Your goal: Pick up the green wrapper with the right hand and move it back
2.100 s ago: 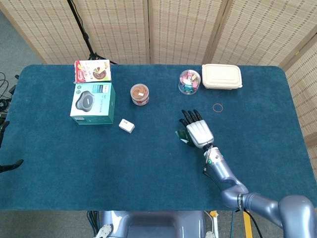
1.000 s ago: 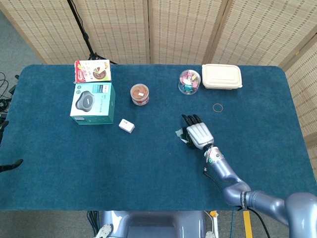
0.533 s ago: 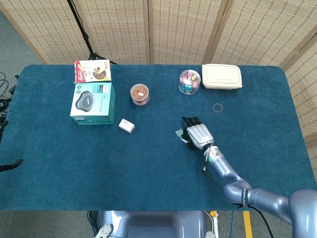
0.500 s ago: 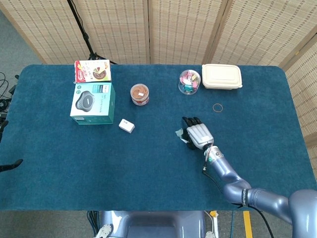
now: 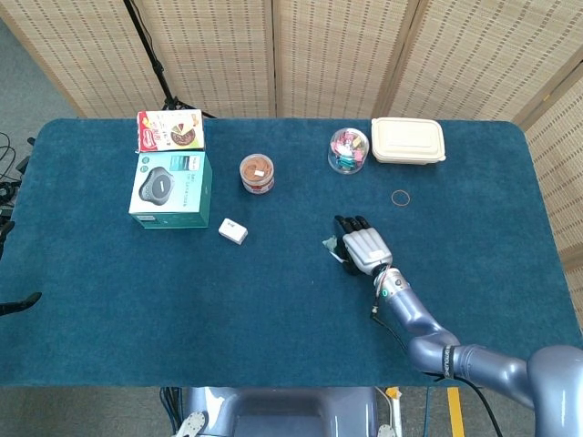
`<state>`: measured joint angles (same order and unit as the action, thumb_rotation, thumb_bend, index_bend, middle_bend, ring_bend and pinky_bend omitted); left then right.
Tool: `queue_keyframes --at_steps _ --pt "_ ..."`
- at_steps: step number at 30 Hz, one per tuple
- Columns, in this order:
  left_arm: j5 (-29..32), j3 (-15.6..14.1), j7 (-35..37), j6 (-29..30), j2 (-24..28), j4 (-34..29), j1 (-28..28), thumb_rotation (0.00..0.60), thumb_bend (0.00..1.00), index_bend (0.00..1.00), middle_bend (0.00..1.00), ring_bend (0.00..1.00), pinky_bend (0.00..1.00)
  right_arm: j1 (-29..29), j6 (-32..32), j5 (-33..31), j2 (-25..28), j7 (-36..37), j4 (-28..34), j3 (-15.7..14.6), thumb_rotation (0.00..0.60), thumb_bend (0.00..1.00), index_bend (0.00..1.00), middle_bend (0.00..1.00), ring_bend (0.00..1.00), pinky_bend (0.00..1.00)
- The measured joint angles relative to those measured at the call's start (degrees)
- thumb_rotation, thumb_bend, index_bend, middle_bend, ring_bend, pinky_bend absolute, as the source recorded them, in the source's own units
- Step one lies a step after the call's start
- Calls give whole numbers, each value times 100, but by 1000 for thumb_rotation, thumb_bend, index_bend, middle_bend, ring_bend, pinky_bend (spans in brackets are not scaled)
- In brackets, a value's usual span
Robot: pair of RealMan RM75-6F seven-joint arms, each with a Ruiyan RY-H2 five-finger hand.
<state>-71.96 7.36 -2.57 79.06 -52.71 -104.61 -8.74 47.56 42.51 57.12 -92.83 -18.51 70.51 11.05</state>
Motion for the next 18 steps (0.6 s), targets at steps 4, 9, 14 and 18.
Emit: queue_keyframes --at_steps 4,9,14,18 --pt "7 3 4 -1 3 -2 0 600 0 0 0 0 0 9 21 -18 -8 10 -10 -12 600 550 584 0 0 0" --pt "-1 -2 8 -2 7 -6 3 600 0 0 0 0 0 21 57 -50 -16 13 -13 -20 600 631 606 0 0 0" --pt "-3 -2 16 -7 12 -10 1 600 0 0 0 0 0 32 90 -82 -30 -11 -24 -33 600 642 621 0 0 0" --pt "-7 -4 26 -12 15 -6 1 600 0 0 0 0 0 34 137 -95 -65 -21 -64 -41 600 643 632 0 0 0"
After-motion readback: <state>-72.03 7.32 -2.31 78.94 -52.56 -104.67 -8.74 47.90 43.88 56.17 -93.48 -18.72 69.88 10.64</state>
